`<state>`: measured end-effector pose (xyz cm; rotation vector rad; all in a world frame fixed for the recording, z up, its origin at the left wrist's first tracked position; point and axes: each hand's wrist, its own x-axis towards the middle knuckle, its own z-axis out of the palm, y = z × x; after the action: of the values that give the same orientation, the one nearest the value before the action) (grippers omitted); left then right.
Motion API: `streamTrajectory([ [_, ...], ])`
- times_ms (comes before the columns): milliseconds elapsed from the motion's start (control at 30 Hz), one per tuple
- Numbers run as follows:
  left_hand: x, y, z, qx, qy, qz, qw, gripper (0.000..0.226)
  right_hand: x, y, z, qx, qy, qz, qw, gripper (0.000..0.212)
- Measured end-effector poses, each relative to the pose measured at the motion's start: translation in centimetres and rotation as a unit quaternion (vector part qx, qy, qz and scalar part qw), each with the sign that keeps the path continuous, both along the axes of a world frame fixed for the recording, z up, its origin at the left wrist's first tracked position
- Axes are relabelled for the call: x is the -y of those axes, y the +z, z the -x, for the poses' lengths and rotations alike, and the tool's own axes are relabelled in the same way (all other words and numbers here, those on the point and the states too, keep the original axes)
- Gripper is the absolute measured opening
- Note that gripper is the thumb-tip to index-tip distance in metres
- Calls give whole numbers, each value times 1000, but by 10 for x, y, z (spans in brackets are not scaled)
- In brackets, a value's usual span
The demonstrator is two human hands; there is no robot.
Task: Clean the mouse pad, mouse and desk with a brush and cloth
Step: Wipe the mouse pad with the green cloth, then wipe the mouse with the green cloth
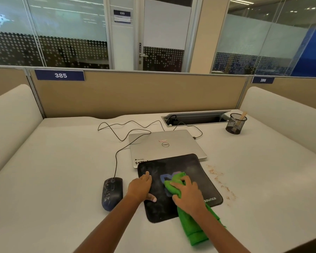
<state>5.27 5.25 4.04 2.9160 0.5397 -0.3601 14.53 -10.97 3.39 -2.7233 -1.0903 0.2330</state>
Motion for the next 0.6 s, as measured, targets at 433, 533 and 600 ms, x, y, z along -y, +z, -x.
streamTrajectory([
  [433, -44, -2, 83, 299, 131, 4, 945, 59, -64, 43, 17, -108, 61, -71, 990, 46],
  [533, -54, -5, 109, 325, 182, 27, 928, 69, -93, 49, 27, -123, 82, -79, 986, 47],
  [600, -57, -11, 124, 321, 202, 56, 924, 80, -112, 52, 35, -124, 99, -80, 984, 48],
])
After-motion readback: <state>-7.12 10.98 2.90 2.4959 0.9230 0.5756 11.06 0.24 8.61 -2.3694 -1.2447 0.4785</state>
